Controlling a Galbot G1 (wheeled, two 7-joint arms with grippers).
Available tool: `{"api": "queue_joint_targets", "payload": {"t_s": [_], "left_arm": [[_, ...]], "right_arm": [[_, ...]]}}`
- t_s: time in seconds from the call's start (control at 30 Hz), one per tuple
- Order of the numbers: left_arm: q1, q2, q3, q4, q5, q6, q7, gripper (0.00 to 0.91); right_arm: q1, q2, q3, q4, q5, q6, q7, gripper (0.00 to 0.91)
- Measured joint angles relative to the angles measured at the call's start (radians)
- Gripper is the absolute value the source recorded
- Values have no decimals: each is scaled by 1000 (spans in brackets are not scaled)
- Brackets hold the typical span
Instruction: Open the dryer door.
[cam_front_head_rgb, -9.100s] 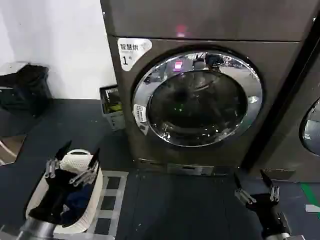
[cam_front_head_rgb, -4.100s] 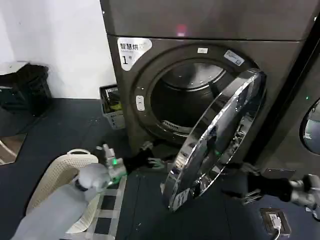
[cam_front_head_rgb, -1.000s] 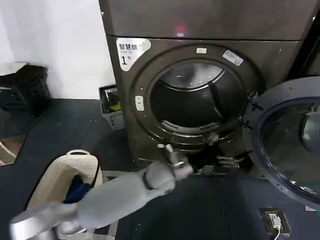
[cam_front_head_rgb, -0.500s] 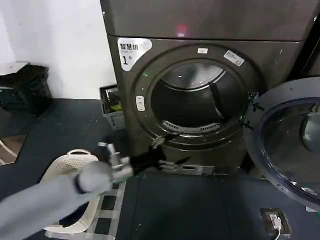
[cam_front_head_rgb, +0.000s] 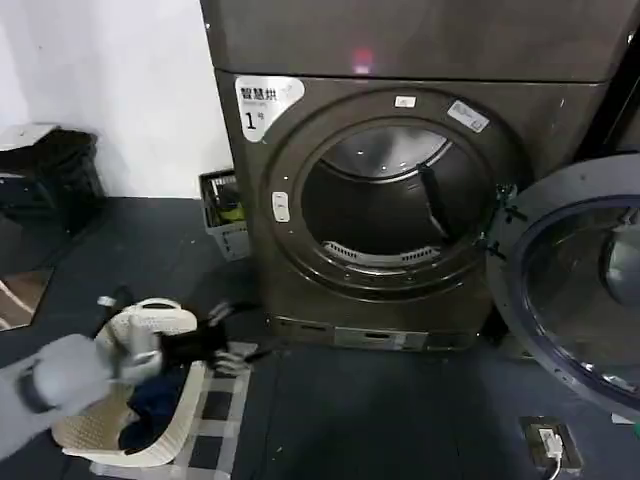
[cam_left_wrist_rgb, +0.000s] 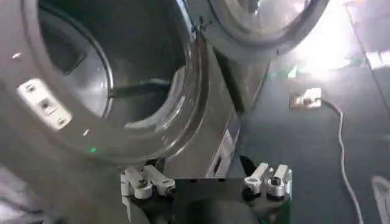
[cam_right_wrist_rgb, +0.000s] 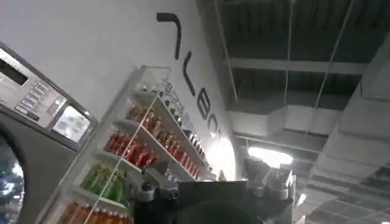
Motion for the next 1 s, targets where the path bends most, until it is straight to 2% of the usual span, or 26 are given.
{"api": "queue_joint_targets", "payload": {"t_s": [0.17, 0.43, 1.0], "left_arm": [[86, 115, -35, 34, 54, -15, 9, 907], [138, 236, -41, 86, 111, 17, 27, 907], [169, 324, -65, 179, 232, 74, 93, 907]], "right_arm": [[5, -22, 13, 10, 0, -29, -2, 907], [-8, -30, 14, -5, 5, -30, 1, 907], [18, -32, -8, -30, -20, -18, 1, 907]]}}
